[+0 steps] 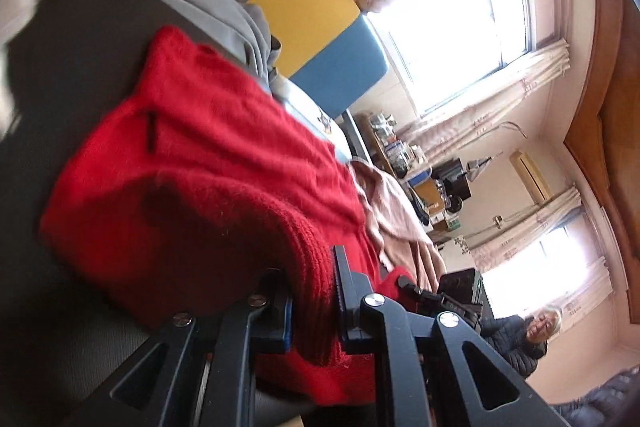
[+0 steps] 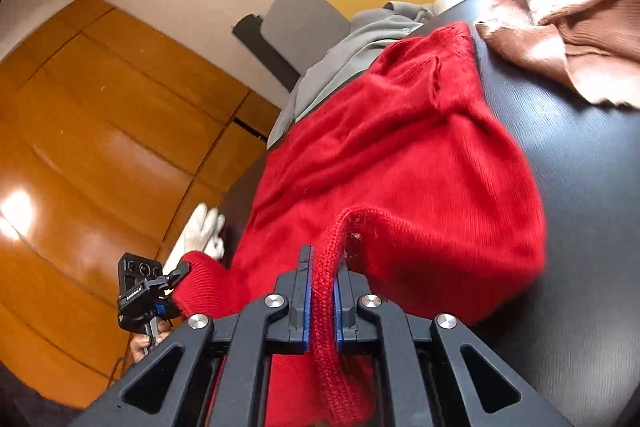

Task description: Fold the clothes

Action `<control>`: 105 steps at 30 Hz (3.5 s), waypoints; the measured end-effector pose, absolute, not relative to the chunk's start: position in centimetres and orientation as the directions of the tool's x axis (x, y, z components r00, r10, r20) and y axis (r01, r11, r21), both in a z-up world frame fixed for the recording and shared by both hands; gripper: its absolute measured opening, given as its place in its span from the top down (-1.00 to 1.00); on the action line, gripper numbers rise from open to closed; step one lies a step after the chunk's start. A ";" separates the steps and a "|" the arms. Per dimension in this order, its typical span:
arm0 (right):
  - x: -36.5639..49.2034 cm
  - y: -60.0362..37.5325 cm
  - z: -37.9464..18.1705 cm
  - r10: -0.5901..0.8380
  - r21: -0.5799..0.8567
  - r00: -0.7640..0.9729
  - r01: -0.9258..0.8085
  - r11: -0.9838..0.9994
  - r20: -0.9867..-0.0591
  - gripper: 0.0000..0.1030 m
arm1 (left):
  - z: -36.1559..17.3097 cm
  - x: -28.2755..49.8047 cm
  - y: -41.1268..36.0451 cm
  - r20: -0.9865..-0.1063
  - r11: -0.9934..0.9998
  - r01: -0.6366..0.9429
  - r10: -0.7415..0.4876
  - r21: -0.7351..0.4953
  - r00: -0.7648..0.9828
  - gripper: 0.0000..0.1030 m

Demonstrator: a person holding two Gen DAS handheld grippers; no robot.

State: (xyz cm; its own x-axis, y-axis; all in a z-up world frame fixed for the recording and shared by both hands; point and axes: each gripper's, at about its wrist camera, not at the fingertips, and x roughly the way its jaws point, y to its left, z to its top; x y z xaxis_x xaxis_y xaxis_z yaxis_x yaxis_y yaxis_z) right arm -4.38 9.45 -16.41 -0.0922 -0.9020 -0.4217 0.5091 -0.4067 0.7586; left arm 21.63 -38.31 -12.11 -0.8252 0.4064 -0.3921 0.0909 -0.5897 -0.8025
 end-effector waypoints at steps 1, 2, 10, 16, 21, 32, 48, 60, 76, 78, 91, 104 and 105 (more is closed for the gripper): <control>-5.4 8.8 -16.5 -0.903 0.765 -0.095 0.498 -0.408 -0.419 0.84 | -12.2 20.4 -39.0 -0.388 -0.583 0.094 0.404 -0.807 -0.828 0.73; -6.5 8.1 -16.7 -0.903 0.773 -0.099 0.483 -0.412 -0.419 0.84 | -12.4 19.2 -39.6 -0.388 -0.579 0.099 0.400 -0.809 -0.830 0.73; -10.3 4.3 -20.5 -0.857 0.755 -0.053 0.447 -0.479 -0.512 0.89 | -19.1 15.6 -40.0 -0.501 -0.555 0.226 0.412 -0.801 -0.761 0.78; -6.4 7.0 -20.3 -0.848 0.734 -0.018 0.491 -0.469 -0.529 0.90 | -19.2 21.5 -36.5 -0.505 -0.566 0.231 0.393 -0.791 -0.768 0.78; -2.8 10.0 -20.2 -0.842 0.735 -0.008 0.483 -0.476 -0.540 0.90 | -19.4 25.3 -34.0 -0.497 -0.549 0.231 0.406 -0.803 -0.767 0.77; -0.3 14.1 -17.7 -0.942 0.867 -0.037 0.381 -0.321 -0.333 0.74 | -14.7 30.2 -34.7 -0.313 -0.437 0.124 0.393 -0.891 -0.864 0.78; -2.4 10.9 -12.7 -0.862 0.740 0.005 0.515 -0.432 -0.507 -0.06 | -11.4 25.1 -38.4 -0.241 -0.430 0.069 0.358 -0.900 -0.902 0.77; 1.9 9.4 -17.9 -0.848 0.779 0.151 0.500 -0.378 -0.508 0.15 | -13.4 28.2 -37.6 -0.300 -0.434 0.126 0.361 -0.892 -0.883 0.77; -2.2 10.7 -11.2 -0.983 0.872 -0.116 0.456 -0.179 -0.142 0.83 | -6.3 25.4 -40.2 -0.078 -0.426 -0.091 0.364 -0.900 -0.928 0.77; -4.5 9.9 -12.2 -0.972 0.882 -0.167 0.416 -0.222 -0.165 0.83 | -7.2 22.4 -41.5 -0.117 -0.425 -0.046 0.348 -0.904 -0.930 0.77; -8.5 11.1 -21.4 -0.894 0.877 -0.241 0.215 -0.429 -0.378 0.87 | -19.9 17.9 -42.8 -0.433 -0.371 0.310 0.316 -0.875 -0.844 0.80; -9.1 11.7 -17.5 -0.902 0.875 -0.256 0.258 -0.409 -0.346 0.73 | -15.8 24.8 -41.8 -0.206 -0.221 0.140 0.313 -0.965 -0.927 0.78; -9.6 11.5 -17.2 -0.905 0.878 -0.260 0.260 -0.402 -0.337 0.72 | -15.6 24.5 -42.3 -0.192 -0.203 0.132 0.310 -0.970 -0.931 0.73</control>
State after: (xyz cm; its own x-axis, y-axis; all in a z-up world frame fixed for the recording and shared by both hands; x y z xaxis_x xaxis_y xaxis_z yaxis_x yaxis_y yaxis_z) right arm -9.59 11.48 -17.25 -0.2604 -0.9047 -0.3371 0.2595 -0.4019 0.8781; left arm 24.46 -42.35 -15.61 -0.9312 0.3100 -0.1919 0.1323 -0.2032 -0.9702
